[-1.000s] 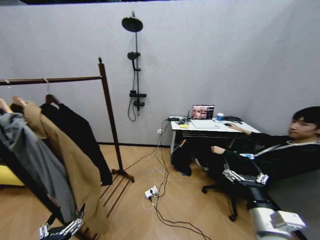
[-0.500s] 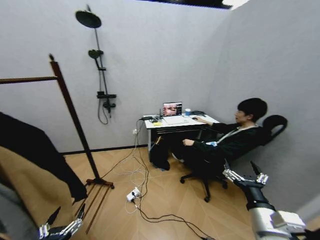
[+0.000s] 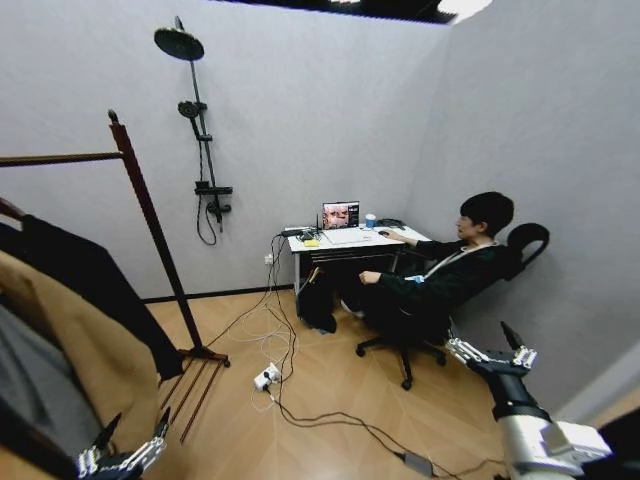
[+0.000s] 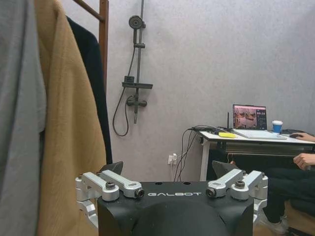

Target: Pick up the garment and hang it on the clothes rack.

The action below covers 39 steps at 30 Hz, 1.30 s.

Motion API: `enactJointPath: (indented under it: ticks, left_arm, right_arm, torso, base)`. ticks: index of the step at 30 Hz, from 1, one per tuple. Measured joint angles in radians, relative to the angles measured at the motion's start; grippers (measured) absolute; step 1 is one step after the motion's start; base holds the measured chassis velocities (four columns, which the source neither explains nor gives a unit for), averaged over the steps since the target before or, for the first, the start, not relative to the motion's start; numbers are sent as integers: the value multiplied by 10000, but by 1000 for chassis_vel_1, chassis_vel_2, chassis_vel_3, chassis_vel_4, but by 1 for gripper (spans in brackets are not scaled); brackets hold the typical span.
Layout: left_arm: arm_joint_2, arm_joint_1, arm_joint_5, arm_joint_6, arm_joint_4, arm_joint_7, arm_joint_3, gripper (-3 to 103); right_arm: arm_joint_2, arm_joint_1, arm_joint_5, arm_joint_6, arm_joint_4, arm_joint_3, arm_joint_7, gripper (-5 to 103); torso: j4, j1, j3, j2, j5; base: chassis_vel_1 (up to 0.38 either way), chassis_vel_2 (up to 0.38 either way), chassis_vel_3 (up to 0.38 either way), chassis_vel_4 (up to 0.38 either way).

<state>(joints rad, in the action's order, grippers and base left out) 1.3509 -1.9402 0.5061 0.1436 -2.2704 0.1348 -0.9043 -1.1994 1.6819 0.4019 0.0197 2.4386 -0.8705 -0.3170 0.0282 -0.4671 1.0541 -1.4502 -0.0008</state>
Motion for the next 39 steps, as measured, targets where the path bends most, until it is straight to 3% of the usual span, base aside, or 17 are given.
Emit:
enactJointPath:
  ticks: [10,12,16,18,20,23,25,27,32,39]
  left_arm:
    - [0,-1,0,0,-1,0,-1,100]
    - [0,-1,0,0,0,-1,0,100]
    - [0,-1,0,1,-1,1,-2,100]
    - [0,-1,0,0,0,6,0,100]
    - [1,-2,0,0,0,2,0,100]
    - [1,-2,0,0,-1,4,-1,100]
    - [1,-2,0,0,0,-1,-1,100]
    - [0,-2,0,0,-1,6,0,100]
    - [0,0,0,0,-1,5,0,100]
    - [0,1,0,0,0,2,0,100]
  right_arm:
    - [0,0,1,0,-1,0,0,100]
    - [1,0,0,0,1,0,0,100]
    - [0,3,1,0,-1,0,-1,100]
    - [0,1,0,-1,1,0,0,100]
    - [0,6,2,0,-3,0,-1,100]
    - [0,10,1,0,-2,-1,-2,100]
    - [0,6,1,0,0,0,0,100]
    - [0,10,1,0,-2,-1,-3,100]
    - [0,-4,1,0,-2,-1,-2,100]
    - [0,-7,1,0,-2,0,-1,100]
  torso:
    - [2,2,0,-1,14]
    - [2,2,-1,-2,-3]
    - [2,3,0,-1,17]
    - [1,3,-1,-2,-6]
    - [3,5,-1,-2,20]
    - [1,10,-4,-7,6]
    - [-7,9,-4,-7,0]
    - [10,7,-1,-2,17]
    - [-2,-9,4,6,11]
    - [3,-10,4,7,8]
  base:
    - [323,-331,-322,324]
    - [370,-382,-361,396]
    - [335,-407,-349,390]
    - [287,-412,-265,451]
    - [256,-358,-244,346]
    - [201,-269,-241,266]
    - [58,83,-157,198]
    - [29,-4,-68,52]
    - [-68,-1,33,-14]
    - [-25,54,35,-26]
